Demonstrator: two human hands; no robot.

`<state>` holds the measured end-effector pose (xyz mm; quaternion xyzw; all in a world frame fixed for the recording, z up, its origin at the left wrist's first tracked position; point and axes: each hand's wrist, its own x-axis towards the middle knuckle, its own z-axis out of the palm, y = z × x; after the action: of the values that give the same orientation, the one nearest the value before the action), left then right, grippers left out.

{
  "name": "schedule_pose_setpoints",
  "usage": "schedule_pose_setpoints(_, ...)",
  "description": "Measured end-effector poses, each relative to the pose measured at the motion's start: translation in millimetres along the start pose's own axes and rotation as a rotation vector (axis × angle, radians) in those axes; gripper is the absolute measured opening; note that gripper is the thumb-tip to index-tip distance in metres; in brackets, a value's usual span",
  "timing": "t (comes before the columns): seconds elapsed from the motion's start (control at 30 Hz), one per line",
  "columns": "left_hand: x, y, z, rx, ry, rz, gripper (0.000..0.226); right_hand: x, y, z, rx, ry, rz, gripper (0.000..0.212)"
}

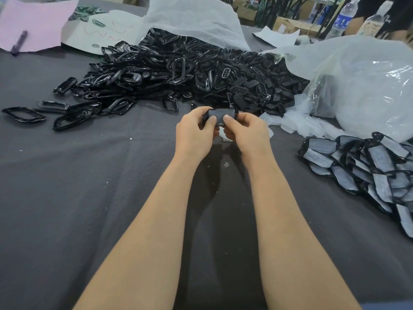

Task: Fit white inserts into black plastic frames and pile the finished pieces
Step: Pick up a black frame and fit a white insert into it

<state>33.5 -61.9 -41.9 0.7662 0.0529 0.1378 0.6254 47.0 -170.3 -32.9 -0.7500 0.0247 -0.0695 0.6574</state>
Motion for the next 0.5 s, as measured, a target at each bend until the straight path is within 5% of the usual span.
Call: schedule_pose_setpoints(0.5,-2.9,3.6,-1.8,-0.045,0.077,-0.045,0.015,2.4,6.2,6.7,-0.007,-0.015,-0.013,0.017)
